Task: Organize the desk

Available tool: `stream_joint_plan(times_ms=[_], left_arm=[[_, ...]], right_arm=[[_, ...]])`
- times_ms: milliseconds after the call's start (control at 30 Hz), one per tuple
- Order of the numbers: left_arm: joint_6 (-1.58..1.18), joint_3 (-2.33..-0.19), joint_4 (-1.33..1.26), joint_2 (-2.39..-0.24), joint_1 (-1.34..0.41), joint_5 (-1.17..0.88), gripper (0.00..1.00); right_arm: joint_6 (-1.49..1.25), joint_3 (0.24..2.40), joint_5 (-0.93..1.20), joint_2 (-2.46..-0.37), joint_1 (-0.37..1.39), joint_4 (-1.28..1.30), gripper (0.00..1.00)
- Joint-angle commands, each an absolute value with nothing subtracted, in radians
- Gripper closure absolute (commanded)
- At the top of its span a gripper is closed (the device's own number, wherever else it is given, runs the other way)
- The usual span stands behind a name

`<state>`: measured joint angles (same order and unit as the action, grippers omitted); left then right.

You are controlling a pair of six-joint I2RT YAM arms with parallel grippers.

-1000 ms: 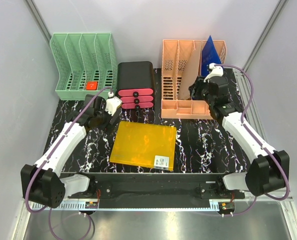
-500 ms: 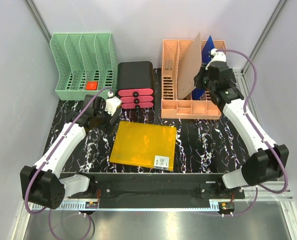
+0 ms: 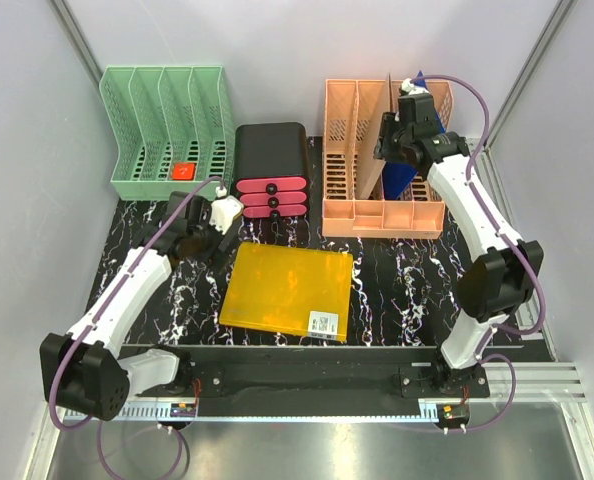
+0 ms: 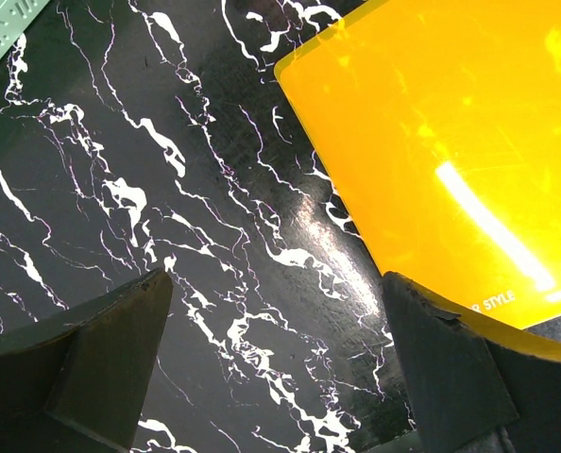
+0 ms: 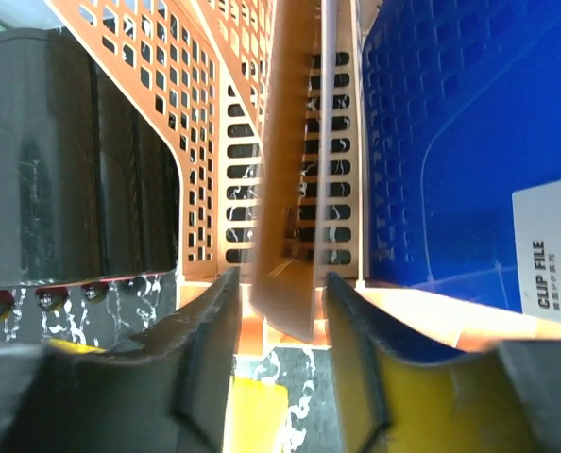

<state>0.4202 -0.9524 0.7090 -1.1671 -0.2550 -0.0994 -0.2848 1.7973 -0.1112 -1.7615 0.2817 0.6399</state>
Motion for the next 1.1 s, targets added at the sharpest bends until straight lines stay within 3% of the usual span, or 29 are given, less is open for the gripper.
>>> stream_joint_plan(times_ms=[0,133,333,533,667,867,1067], left_arm=[[0.439,-0.940,0.683,-1.141,-0.250,-0.084,0.01],[0.456,-0.928,0.678,-1.141,-0.250,-0.060,0.01],[0.480,-0.888,0.652,-1.144,-0.239,-0.029,0.01],[0.560,-0.786,0.559,-1.180,-0.186,0.035,0.01],[0.589,-0.730,0.502,-1.218,-0.179,0.067,0.01],[0.611,-0.663,0.437,-1.252,-0.181,0.080,0.01],[0.601,-0.660,0.417,-1.296,-0.181,0.055,0.01]], right_arm=[[-0.293,1.873,-0.130,-1.747,0.287,0.698,0.32],[-0.281,1.868,-0.201,-1.698,0.287,0.716,0.01],[-0.340,1.698,-0.126,-1.470,0.287,0.703,0.00],[-0.480,1.326,0.169,-1.244,0.287,0.727,0.00],[-0.641,0.966,0.333,-1.096,0.296,0.612,0.00],[-0.754,0.672,0.428,-1.014,0.360,0.476,0.00],[-0.816,0.569,0.420,-1.087,0.422,0.330,0.00]])
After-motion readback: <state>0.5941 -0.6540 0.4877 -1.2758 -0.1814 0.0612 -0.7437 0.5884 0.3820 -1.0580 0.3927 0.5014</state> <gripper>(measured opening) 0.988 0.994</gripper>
